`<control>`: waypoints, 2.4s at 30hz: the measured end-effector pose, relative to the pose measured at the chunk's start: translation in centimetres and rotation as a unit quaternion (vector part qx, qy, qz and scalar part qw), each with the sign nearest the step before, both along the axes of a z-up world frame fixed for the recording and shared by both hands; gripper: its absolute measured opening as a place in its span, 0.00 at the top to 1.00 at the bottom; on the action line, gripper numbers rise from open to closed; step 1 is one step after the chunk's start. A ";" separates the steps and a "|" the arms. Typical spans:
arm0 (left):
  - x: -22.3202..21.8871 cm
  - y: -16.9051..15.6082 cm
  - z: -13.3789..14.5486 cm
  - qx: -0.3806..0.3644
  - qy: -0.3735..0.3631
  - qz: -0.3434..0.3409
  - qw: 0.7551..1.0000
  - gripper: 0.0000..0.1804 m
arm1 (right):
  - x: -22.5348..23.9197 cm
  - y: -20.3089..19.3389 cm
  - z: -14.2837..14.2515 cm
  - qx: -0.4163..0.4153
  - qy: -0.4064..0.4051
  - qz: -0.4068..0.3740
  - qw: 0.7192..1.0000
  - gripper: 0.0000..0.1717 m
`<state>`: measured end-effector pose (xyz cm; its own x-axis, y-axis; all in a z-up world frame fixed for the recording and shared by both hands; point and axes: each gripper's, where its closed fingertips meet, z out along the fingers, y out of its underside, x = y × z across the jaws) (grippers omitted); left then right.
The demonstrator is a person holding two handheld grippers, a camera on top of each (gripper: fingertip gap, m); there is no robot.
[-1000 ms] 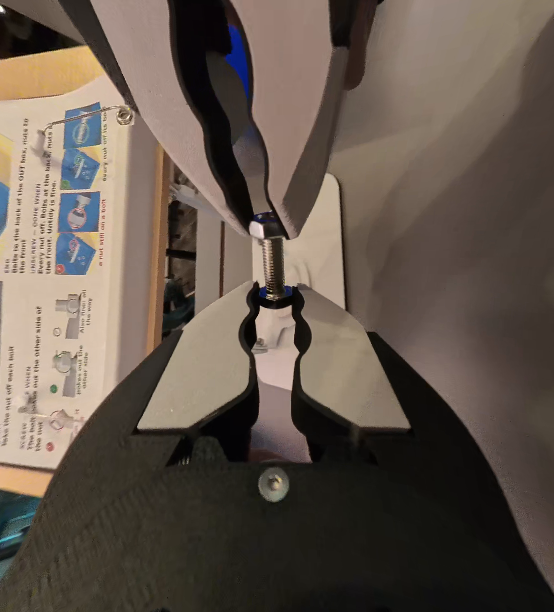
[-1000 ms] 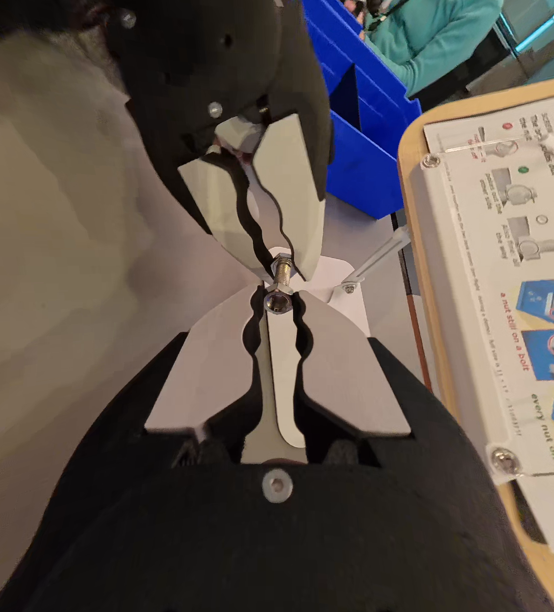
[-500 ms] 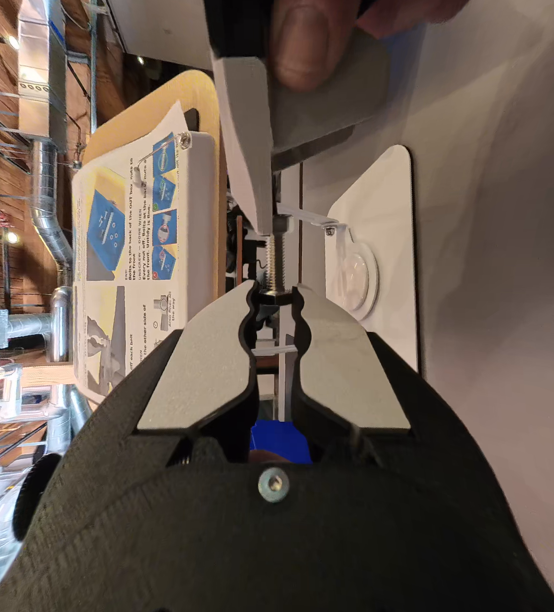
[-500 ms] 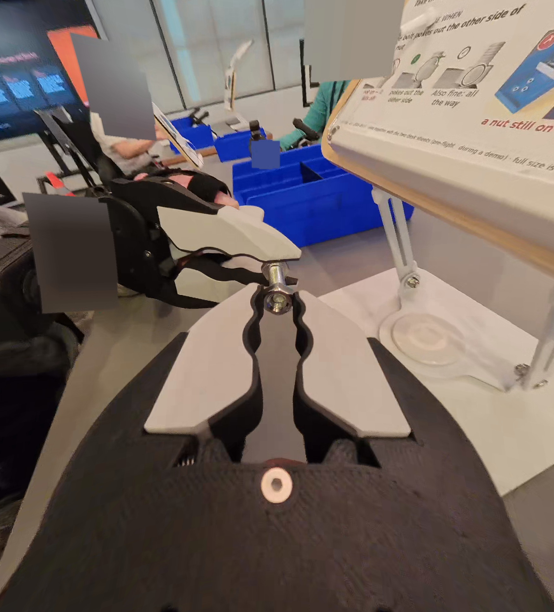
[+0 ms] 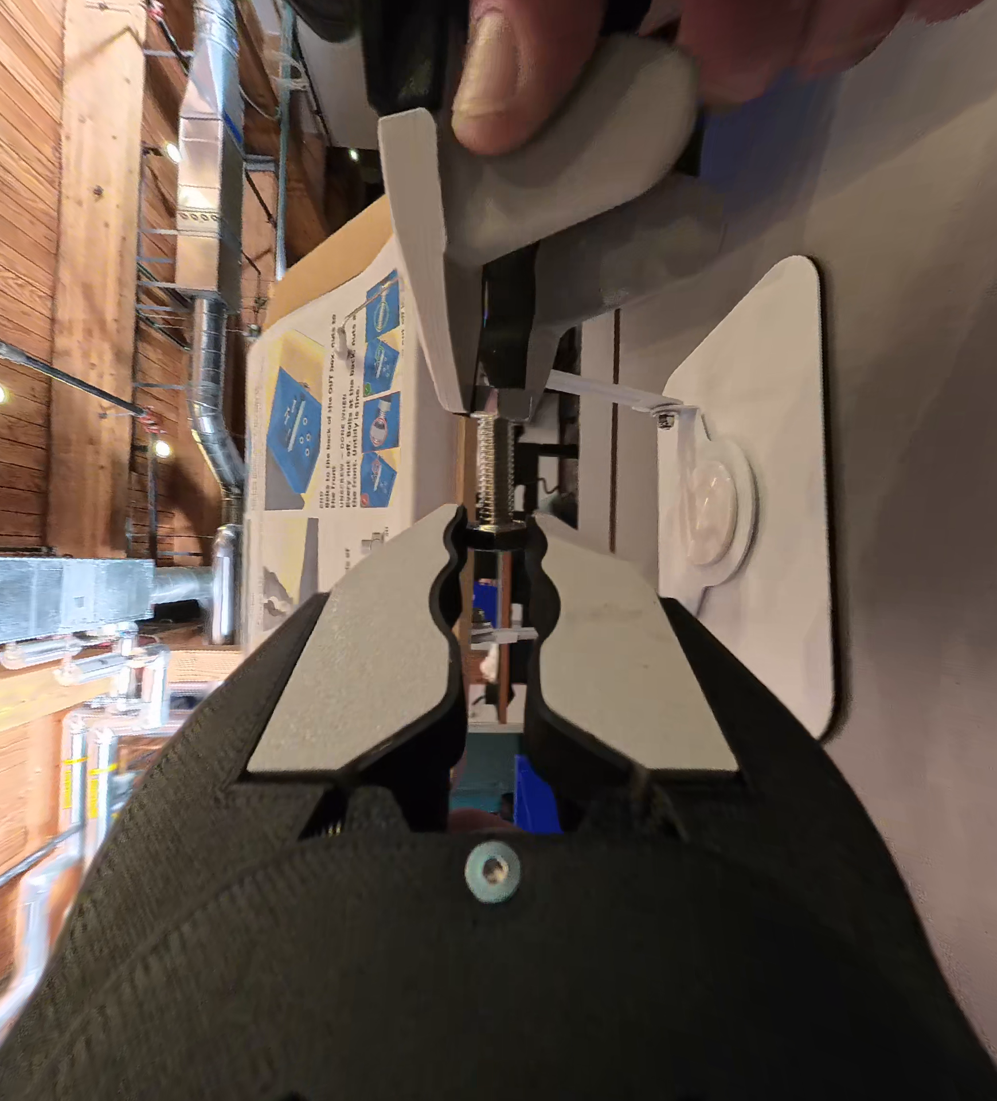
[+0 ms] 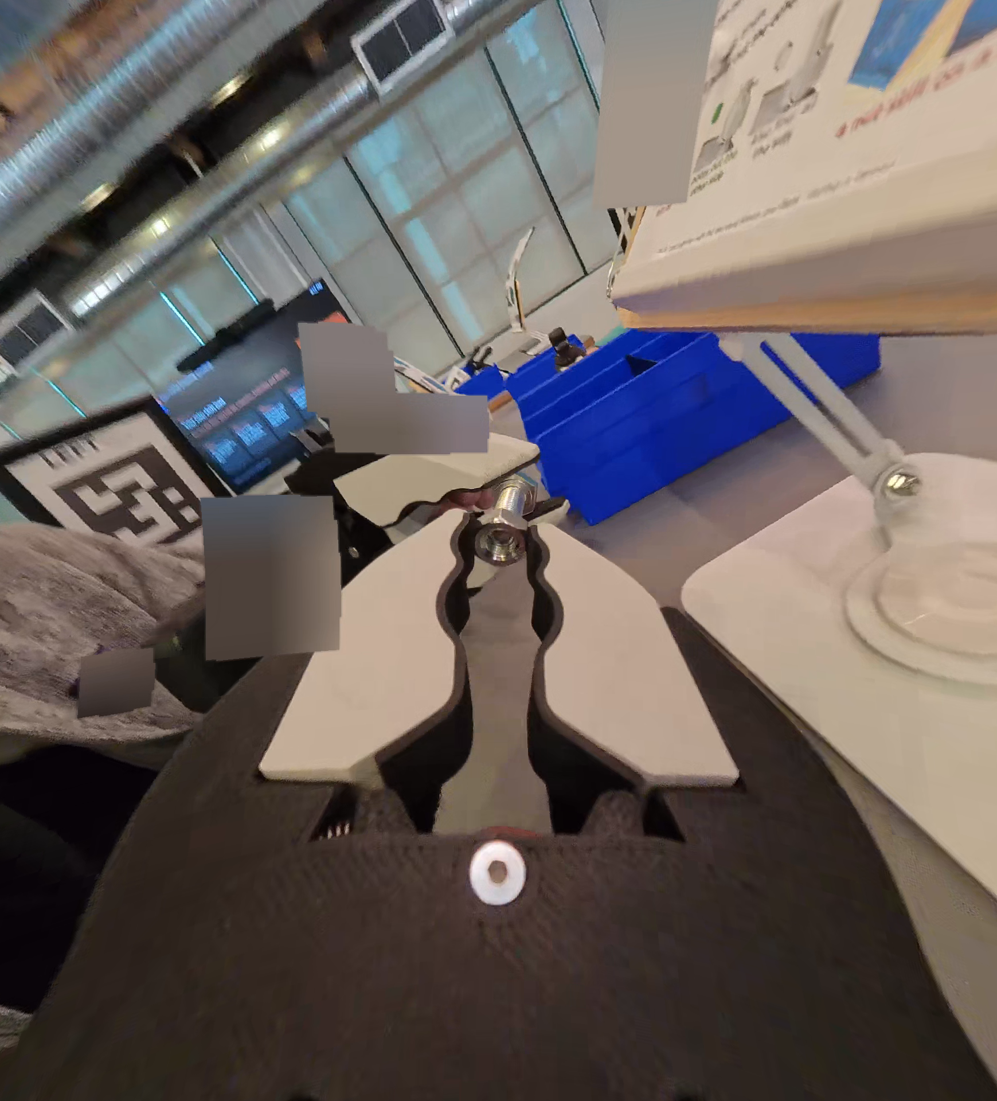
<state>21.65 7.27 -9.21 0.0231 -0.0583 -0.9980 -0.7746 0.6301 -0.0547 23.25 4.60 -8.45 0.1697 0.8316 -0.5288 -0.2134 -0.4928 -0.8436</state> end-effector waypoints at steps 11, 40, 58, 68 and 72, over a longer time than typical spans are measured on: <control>0.2 0.1 -0.9 -0.029 0.004 -0.015 0.999 0.90 | 0.2 -0.1 -0.5 0.039 -0.031 -0.029 0.998 0.90; -1.9 -14.3 -3.6 -0.793 -0.039 -0.418 0.441 0.90 | -3.4 -10.7 -0.5 0.431 -0.384 0.394 0.715 0.90; -2.2 -15.0 -3.9 -0.800 -0.019 -0.441 0.406 0.90 | -3.7 -11.3 -1.6 0.458 -0.421 0.409 0.667 0.90; -1.4 -13.1 -5.3 -0.788 -0.036 -0.386 0.479 0.90 | -3.1 -9.4 -2.9 0.425 -0.491 0.371 0.664 0.90; -1.3 -12.5 -5.7 -0.780 -0.039 -0.368 0.505 0.90 | -2.9 -8.9 -3.3 0.388 -0.492 0.366 0.688 0.90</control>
